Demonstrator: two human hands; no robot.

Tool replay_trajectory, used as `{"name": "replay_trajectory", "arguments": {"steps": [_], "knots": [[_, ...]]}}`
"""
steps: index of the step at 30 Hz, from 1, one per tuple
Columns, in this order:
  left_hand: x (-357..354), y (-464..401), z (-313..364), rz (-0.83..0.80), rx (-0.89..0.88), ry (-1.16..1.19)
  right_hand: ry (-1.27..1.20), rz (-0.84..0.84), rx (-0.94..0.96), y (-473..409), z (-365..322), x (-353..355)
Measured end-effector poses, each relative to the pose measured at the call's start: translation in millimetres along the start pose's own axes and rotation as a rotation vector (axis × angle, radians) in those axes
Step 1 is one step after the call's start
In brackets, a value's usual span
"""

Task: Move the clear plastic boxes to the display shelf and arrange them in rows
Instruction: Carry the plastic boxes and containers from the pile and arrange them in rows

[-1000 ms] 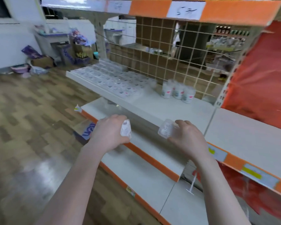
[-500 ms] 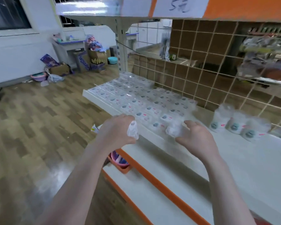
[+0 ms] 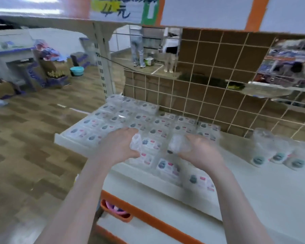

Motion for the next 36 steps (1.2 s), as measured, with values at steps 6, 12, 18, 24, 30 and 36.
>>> {"name": "replay_trajectory", "arguments": {"steps": [6,12,18,24,30,36], "knots": [[-0.7,-62.1,-61.4,-0.040,-0.150,-0.024,0.024,0.003,-0.165,-51.1,-42.8,-25.4],[0.5,-95.3,-82.3,-0.074,-0.264,-0.011,0.064,0.015,-0.246,-71.5,-66.2,-31.3],[-4.6,-112.5,-76.7,-0.083,-0.312,-0.053,-0.032,0.018,-0.288,-83.4,-66.6,-31.9],[-15.6,-117.5,-69.4,-0.122,-0.316,-0.003,-0.095,0.014,-0.263,-89.0,-62.3,-34.9],[-19.7,-118.0,-70.0,-0.126,-0.320,0.027,-0.021,-0.008,-0.201,-88.6,-51.9,-37.8],[-20.6,-119.0,-69.9,-0.143,-0.293,0.046,-0.012,0.026,-0.177,-89.0,-42.5,-36.6]]}}
Point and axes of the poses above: each hand's wrist, its own y-axis away from the middle knuckle, its own x-axis out of the back of the hand, z = x × y, the point moved 3 cm from there along -y, towards the middle knuckle, and after that the axes turned 3 degrees about -y, right-handed, at the moved point
